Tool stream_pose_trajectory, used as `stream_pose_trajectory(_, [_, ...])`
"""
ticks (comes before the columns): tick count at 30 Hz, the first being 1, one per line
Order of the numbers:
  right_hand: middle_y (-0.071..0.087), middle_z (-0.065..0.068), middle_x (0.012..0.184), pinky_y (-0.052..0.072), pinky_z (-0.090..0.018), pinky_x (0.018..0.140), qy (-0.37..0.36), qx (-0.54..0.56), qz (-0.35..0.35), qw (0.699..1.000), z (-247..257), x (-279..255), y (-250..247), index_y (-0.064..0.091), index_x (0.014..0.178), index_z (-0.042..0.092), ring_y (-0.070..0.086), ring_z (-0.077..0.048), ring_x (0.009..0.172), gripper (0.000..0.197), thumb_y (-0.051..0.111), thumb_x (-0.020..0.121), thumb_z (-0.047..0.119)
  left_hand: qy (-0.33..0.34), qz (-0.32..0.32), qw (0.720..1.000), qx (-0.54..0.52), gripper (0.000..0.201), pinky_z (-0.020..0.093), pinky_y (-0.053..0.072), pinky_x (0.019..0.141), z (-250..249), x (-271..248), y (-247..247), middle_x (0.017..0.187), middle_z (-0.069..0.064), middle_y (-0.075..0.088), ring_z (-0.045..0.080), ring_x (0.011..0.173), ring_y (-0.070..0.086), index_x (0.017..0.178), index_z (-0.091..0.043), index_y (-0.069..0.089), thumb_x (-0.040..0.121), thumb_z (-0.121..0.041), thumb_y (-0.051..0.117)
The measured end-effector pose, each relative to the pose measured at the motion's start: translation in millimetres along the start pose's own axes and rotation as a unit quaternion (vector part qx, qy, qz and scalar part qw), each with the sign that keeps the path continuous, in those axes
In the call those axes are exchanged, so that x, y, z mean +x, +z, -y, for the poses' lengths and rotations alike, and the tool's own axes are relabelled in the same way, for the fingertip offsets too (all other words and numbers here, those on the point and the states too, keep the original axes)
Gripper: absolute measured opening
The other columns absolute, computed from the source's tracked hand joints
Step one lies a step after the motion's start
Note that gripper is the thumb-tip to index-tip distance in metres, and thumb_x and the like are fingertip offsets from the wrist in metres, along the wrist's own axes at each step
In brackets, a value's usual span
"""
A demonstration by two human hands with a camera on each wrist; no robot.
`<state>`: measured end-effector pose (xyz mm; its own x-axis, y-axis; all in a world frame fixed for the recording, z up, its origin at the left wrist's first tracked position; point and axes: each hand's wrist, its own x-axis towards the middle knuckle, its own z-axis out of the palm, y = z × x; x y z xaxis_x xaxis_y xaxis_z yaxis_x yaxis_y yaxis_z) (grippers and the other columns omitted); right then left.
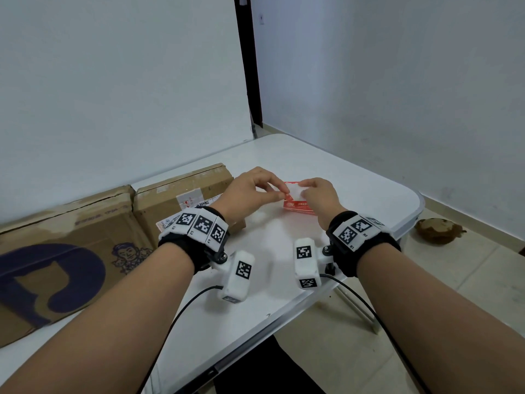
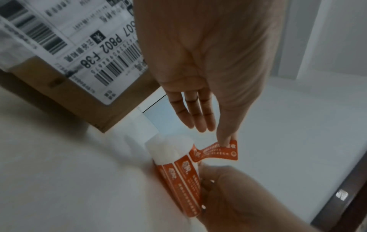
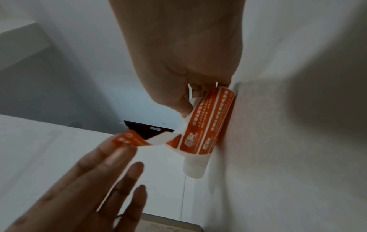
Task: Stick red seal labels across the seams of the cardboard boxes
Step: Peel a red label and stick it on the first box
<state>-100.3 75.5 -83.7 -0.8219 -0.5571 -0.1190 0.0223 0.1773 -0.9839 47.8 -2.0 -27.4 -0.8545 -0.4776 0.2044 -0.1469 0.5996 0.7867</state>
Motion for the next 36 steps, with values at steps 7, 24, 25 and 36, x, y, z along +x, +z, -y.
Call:
stream_pose_trajectory(7, [0.053, -0.01, 0.127, 0.054, -0.039, 0.084, -0.052, -0.088, -0.033, 0.994, -0.1, 3.0, 5.1, 0.064, 0.091, 0.028, 0.059, -0.029, 0.105, 0.032, 0.047, 0.082, 0.002, -0.064, -0.064, 0.974, -0.207, 0.01, 0.026, 0.046, 0.084, -21.5, 5.1, -17.2, 0.096, -0.001, 0.07, 0.009, 0.087, 0.061, 0.087, -0.02, 0.069, 0.083, -0.012, 0.068])
stream_pose_trajectory(24, [0.068, 0.002, 0.078, 0.048, -0.017, 0.063, -0.252, 0.066, 0.12, 0.958, 90.3, -27.8, 46.9, 0.071, 0.092, 0.012, 0.061, -0.006, 0.065, 0.012, 0.064, 0.089, 0.02, -0.184, -0.178, 0.897, -0.36, 0.028, 0.023, 0.048, 0.081, -33.8, 0.2, -81.7, 0.099, 0.0, 0.065, 0.01, 0.089, 0.056, 0.107, -0.011, 0.071, 0.087, -0.003, 0.054])
stream_pose_trajectory(25, [0.068, 0.002, 0.078, 0.048, -0.017, 0.062, -0.256, 0.067, 0.128, 0.956, 92.0, -29.7, 50.9, 0.071, 0.093, 0.01, 0.06, -0.005, 0.064, 0.012, 0.064, 0.089, 0.02, -0.187, -0.18, 0.896, -0.36, 0.027, 0.023, 0.049, 0.08, -32.6, -2.1, -85.8, 0.098, 0.0, 0.065, 0.011, 0.089, 0.056, 0.107, -0.012, 0.071, 0.087, -0.003, 0.054])
stream_pose_trajectory(36, [0.066, 0.005, 0.073, 0.045, -0.014, 0.059, -0.288, 0.0, 0.173, 0.942, 102.0, -45.1, 91.0, 0.068, 0.081, 0.017, 0.059, -0.001, 0.062, 0.006, 0.066, 0.087, 0.017, -0.165, -0.215, 0.931, -0.244, 0.028, 0.023, 0.049, 0.081, -20.1, -26.5, -118.5, 0.104, -0.003, 0.065, 0.012, 0.099, 0.057, 0.1, -0.016, 0.072, 0.087, -0.003, 0.051])
